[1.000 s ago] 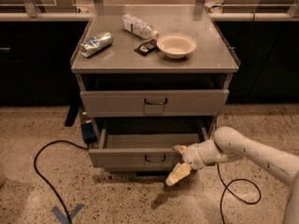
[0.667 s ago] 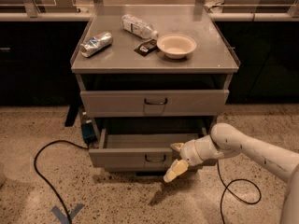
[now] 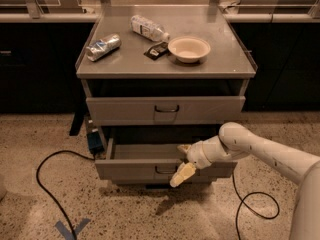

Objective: Open middle drawer

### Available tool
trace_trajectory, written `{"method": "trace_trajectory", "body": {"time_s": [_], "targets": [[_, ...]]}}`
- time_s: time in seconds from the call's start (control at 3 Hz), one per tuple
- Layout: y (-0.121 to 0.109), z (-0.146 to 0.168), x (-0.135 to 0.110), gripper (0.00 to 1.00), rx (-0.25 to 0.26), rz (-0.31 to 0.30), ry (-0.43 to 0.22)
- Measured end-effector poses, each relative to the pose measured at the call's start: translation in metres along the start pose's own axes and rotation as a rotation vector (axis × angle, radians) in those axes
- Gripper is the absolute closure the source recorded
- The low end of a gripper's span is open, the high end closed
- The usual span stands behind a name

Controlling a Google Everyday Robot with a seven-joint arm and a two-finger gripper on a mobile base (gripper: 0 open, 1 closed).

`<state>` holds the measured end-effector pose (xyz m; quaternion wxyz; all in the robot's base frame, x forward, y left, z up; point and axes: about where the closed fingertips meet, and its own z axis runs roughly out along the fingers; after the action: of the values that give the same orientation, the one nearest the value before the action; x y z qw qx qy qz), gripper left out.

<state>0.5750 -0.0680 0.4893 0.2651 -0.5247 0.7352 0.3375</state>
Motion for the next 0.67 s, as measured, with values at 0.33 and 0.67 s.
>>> {"method": "trace_trajectory", "body": {"time_s": [0.33,0.67], "targets": [[-0.001,0.018,0.022,0.0,-0.04,0.036,0.016],[0.005,0.027,0.037,0.0,-0.07,0.067,0.013]]}}
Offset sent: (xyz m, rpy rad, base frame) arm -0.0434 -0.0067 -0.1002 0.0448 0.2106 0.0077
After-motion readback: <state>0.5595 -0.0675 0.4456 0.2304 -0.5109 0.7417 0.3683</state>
